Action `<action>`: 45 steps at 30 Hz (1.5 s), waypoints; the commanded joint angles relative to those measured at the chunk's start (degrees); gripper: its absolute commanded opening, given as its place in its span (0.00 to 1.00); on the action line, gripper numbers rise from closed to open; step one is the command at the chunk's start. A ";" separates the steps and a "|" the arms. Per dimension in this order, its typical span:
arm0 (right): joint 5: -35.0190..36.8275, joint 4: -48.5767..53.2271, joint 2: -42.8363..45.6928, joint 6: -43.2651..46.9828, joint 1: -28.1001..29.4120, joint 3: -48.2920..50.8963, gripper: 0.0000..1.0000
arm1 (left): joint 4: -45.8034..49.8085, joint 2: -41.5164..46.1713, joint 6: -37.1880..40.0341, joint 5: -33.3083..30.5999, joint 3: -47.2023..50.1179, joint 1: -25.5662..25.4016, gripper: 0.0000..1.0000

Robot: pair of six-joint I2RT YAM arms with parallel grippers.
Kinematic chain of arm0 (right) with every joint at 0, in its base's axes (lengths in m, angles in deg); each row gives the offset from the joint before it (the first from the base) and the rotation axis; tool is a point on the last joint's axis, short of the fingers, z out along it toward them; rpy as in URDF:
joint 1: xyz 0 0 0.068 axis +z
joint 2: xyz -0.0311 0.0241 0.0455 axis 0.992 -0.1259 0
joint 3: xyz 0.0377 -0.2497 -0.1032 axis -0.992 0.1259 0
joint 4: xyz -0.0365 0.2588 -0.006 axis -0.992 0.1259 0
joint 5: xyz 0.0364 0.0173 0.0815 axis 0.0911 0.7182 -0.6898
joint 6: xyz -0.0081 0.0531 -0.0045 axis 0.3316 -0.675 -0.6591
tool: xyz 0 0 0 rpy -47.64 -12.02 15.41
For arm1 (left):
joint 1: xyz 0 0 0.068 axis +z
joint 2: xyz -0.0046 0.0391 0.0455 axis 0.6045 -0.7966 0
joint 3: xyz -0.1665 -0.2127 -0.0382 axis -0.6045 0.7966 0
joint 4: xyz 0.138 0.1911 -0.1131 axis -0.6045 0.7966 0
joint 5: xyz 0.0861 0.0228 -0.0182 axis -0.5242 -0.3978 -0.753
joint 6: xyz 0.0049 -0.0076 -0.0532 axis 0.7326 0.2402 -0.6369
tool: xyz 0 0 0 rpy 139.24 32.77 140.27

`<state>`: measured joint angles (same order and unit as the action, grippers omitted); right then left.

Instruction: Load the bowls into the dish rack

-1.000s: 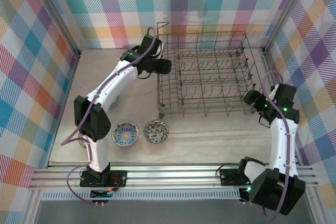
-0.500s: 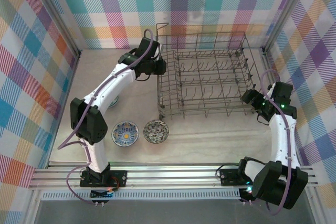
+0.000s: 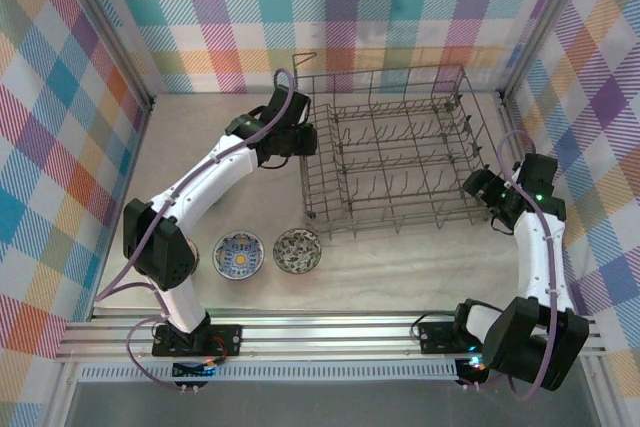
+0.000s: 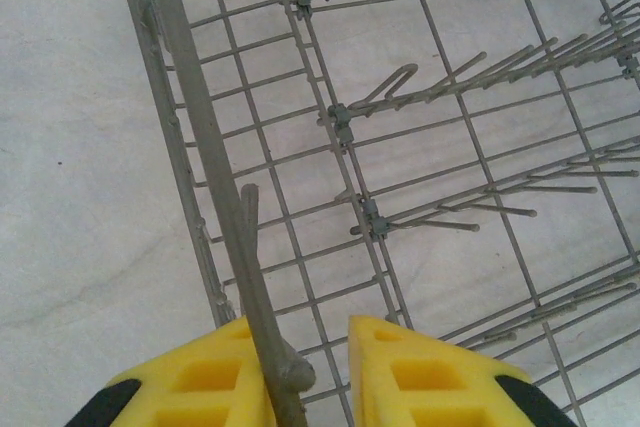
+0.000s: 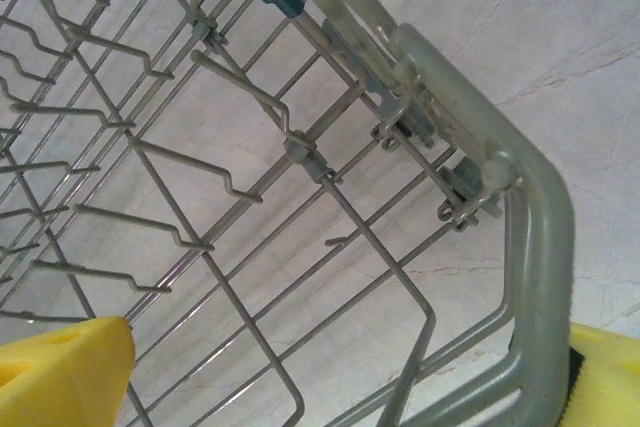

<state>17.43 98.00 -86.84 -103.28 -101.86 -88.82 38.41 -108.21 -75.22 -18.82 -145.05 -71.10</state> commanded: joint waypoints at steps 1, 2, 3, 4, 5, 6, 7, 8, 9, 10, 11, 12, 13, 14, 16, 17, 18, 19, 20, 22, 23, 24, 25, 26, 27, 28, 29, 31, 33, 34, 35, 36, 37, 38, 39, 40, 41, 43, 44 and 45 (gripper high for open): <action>-2.51 -4.67 -1.24 -0.66 0.34 -3.30 0.97 | 1.61 2.78 0.76 8.65 0.84 -4.82 0.22; -2.42 -4.71 -1.59 -0.68 0.37 -3.52 0.97 | 1.54 2.91 0.71 8.60 0.93 -5.14 0.22; -2.16 -4.68 -1.82 -0.67 0.37 -3.85 0.97 | 1.47 2.95 0.45 8.63 1.10 -5.49 0.22; -1.81 -4.61 -1.91 -0.65 0.36 -4.09 0.98 | 1.45 3.04 0.19 8.85 1.06 -5.66 0.22; -1.56 -4.56 -2.03 -0.58 0.36 -4.29 0.98 | 1.49 3.17 -0.09 9.04 1.06 -6.03 0.22; -1.22 -4.60 -2.06 -0.54 0.33 -4.40 0.98 | 1.70 3.22 -0.39 9.08 1.18 -6.52 0.22; -0.99 -4.58 -2.06 -0.47 0.29 -4.49 0.99 | 1.79 3.38 -0.59 9.00 1.28 -6.87 0.22; -0.72 -4.56 -2.10 -0.41 0.23 -4.57 0.99 | 1.89 3.63 -0.83 9.00 1.45 -7.30 0.22; -0.33 -4.45 -2.37 -0.19 0.25 -4.74 1.00 | 1.79 3.82 -1.24 8.91 1.83 -7.69 0.22; 0.02 -4.45 -2.48 -0.08 0.21 -4.91 1.00 | 1.65 4.02 -1.53 8.99 2.18 -8.09 0.22; 0.38 -4.28 -2.78 0.01 0.22 -5.23 1.00 | 1.44 4.16 -1.83 9.23 2.44 -8.45 0.22; 0.65 -4.32 -3.13 0.19 0.19 -5.56 1.00 | 1.32 4.27 -2.07 9.28 2.62 -8.85 0.22; 0.74 -4.37 -3.51 0.28 0.15 -5.83 1.00 | 1.36 4.28 -2.25 9.31 2.66 -9.19 0.22; 0.91 -4.32 -3.89 0.37 0.20 -6.24 1.00 | 1.36 4.27 -2.50 9.35 2.71 -9.68 0.22; 0.95 -4.24 -4.43 0.73 0.09 -6.91 0.99 | 1.38 4.27 -2.72 9.27 2.73 -10.62 0.22; 0.90 -4.31 -4.56 0.94 -0.02 -7.19 0.99 | 1.29 4.23 -2.89 9.26 2.88 -11.12 0.22; 0.80 -4.28 -4.76 1.00 -0.07 -7.52 0.99 | 1.19 4.27 -3.05 9.07 2.98 -11.61 0.22; 0.87 -4.31 -4.86 1.16 -0.15 -7.80 0.99 | 1.10 4.19 -3.21 9.15 3.07 -11.92 0.22; 0.73 -4.32 -5.12 1.25 -0.22 -7.99 0.99 | 1.10 4.31 -3.39 9.17 3.23 -12.29 0.22; 0.44 -4.17 -5.74 1.28 -0.46 -8.43 0.99 | 0.99 4.51 -3.88 9.12 3.54 -12.97 0.23; 0.31 -4.12 -6.14 1.38 -0.43 -8.61 0.99 | 0.77 4.77 -4.10 9.15 3.81 -13.36 0.23; 0.06 -4.14 -6.42 1.52 -0.55 -8.79 0.99 | 0.66 4.96 -4.09 9.41 3.82 -13.74 0.24; -0.18 -4.13 -6.69 1.75 -0.68 -8.96 0.99 | 0.87 5.02 -4.04 9.45 3.72 -13.95 0.24; -0.09 -4.15 -6.87 2.00 -0.81 -9.07 0.99 | 1.33 5.14 -4.02 9.20 3.53 -14.14 0.24; 0.15 -4.02 -7.18 2.22 -0.99 -9.23 0.99 | 1.58 5.37 -4.09 8.96 3.60 -14.20 0.25; 0.40 -3.93 -7.43 2.47 -1.18 -9.48 0.99 | 1.75 5.65 -4.04 8.91 3.71 -14.18 0.26; 0.52 -3.97 -7.82 2.82 -1.34 -9.72 0.99 | 2.01 5.96 -4.04 8.93 3.83 -14.20 0.27; 0.54 -4.13 -8.74 3.39 -1.95 -10.26 0.99 | 2.31 6.49 -3.94 8.76 4.29 -14.19 0.33; 0.10 -3.93 -10.03 3.69 -2.56 -11.35 0.99 | 2.63 6.76 -3.77 8.73 4.49 -14.21 0.34; 0.03 -3.80 -10.70 3.76 -2.62 -11.88 0.99 | 2.76 6.78 -3.71 8.82 4.49 -14.17 0.35; -0.22 -3.88 -11.30 3.86 -2.70 -12.21 0.99 | 2.90 6.82 -3.76 9.15 4.53 -14.17 0.35; -0.35 -4.26 -11.55 3.90 -2.70 -12.36 0.99 | 3.05 6.90 -3.71 9.34 4.65 -14.18 0.36; -0.44 -4.45 -11.82 3.92 -2.75 -12.56 0.99 | 3.11 6.99 -3.69 9.39 4.79 -14.22 0.37; -0.44 -4.87 -12.13 4.09 -2.78 -12.67 0.99 | 3.21 7.15 -3.71 9.28 4.89 -14.22 0.38; -0.57 -5.31 -12.30 4.23 -2.79 -12.67 0.99 | 3.35 7.27 -3.65 9.03 5.01 -14.18 0.39; -0.76 -5.95 -12.63 4.48 -2.80 -12.74 0.99 | 3.40 7.43 -3.50 8.68 5.02 -14.25 0.40; -1.00 -6.33 -13.02 4.51 -2.79 -13.05 0.99 | 3.45 7.54 -3.35 8.35 4.93 -14.19 0.42; -1.93 -7.22 -14.13 4.52 -2.77 -13.68 0.99 | 3.47 7.56 -3.02 7.81 4.68 -14.08 0.48; -2.59 -7.90 -14.88 4.39 -2.81 -13.81 0.99 | 3.68 7.53 -2.85 7.64 4.45 -14.09 0.52; -3.64 -8.47 -15.64 4.28 -2.83 -14.18 0.99 | 3.88 7.47 -2.64 7.44 4.20 -13.93 0.55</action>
<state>23.02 95.14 -101.76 -99.69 -105.86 -99.77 42.87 -102.57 -78.82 -17.57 -140.72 -82.49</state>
